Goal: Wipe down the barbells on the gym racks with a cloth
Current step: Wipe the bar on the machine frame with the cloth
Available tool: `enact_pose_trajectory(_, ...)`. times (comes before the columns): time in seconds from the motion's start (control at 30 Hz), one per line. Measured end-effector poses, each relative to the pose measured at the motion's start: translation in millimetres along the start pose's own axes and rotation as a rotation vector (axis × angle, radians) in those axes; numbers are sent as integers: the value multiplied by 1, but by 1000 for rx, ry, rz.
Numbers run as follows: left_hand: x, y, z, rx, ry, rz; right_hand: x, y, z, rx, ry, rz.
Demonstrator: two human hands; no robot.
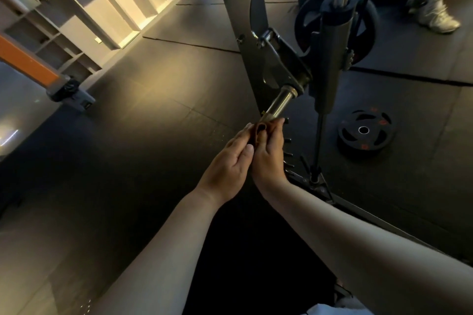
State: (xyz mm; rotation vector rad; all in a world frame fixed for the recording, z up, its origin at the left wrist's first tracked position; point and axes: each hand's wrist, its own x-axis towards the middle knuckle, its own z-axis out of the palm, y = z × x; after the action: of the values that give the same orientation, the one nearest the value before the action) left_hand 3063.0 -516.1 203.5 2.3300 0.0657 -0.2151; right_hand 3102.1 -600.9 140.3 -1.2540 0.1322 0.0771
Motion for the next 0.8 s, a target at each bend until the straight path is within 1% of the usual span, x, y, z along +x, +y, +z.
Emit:
enact_pose_trajectory(0.07,4,4,1,22,-11,-5,25,-15,-5,24,38,64)
enact_pose_trajectory(0.13,6,5,3,56,-12,-3,53,-35,-12,67,74,179)
enact_pose_trajectory(0.2,6,5,5,104,5,4,72,-47,-19,92,70,282)
enact_pose_trajectory(0.23,6,5,5,109,17,3,77,-50,-21,104,68,305)
enact_pose_trajectory(0.3,6,6,4,97,31,2,79,-51,-21,116,65,295)
enact_pose_trajectory(0.43,6,2,3,62,23,9,45,-32,-10,119,66,177)
enact_pose_trajectory(0.53,3,0,0,30,30,13,10,-14,-3,87,-22,122)
enact_pose_trajectory(0.6,-3,0,-2,52,26,-1,11,-13,-4,80,-34,153)
enact_pose_trajectory(0.7,-25,-5,-4,122,23,-59,13,-20,-4,137,-19,224)
enact_pose_trajectory(0.8,-59,-17,-9,211,49,-118,-13,-18,9,164,5,228)
